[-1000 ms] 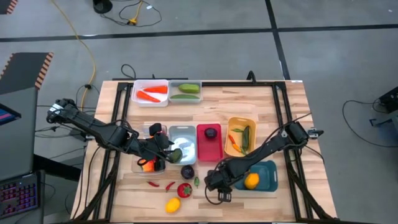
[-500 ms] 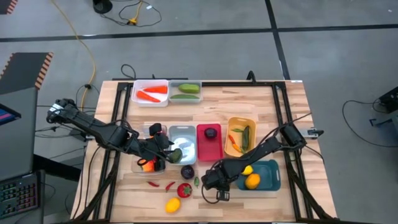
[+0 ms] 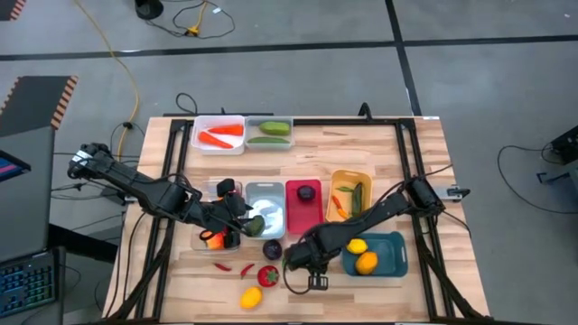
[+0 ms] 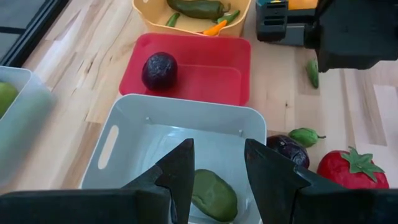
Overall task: Sort produce into baskets
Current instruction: Put the green chili pepper into the yellow bin
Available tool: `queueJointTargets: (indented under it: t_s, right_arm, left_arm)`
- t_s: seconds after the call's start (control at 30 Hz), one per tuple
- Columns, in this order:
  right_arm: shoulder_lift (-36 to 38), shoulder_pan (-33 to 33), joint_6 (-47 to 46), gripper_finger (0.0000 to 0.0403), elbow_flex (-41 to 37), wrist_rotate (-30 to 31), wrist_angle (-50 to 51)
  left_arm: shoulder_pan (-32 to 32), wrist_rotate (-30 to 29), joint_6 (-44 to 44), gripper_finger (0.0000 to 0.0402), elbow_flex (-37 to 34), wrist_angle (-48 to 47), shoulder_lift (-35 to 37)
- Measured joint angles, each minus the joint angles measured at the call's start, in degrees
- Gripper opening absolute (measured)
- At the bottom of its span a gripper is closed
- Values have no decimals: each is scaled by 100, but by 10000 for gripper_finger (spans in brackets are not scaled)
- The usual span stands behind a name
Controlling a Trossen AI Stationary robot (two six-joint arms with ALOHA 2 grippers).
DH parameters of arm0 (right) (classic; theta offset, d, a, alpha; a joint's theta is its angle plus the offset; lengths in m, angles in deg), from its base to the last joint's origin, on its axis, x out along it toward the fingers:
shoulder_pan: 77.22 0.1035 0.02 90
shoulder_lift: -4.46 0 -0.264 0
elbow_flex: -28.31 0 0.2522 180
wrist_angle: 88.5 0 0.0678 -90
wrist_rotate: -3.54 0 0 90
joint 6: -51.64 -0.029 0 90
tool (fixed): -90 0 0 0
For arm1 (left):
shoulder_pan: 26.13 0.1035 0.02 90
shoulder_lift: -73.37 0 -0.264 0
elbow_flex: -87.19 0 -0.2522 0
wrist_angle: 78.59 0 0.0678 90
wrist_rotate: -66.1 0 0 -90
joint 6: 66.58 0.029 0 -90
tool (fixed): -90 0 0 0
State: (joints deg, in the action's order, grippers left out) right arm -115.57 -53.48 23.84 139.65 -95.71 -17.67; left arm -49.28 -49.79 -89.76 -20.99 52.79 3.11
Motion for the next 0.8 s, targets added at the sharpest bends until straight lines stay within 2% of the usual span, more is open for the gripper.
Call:
queueJointTargets:
  t_s: [0.2, 0.6, 0.8]
  right_arm:
    - [2, -12, -19, 36, 4, 9, -8]
    - [-20, 8, -147, 140, -24, 7, 161]
    - [-33, 196, -192, 178, -495, 26, -118]
  left_arm:
    - [0, 0, 2, 129, 0, -5, 0]
    - [0, 0, 2, 129, 0, -10, 0]
    - [0, 0, 2, 129, 0, -15, 0]
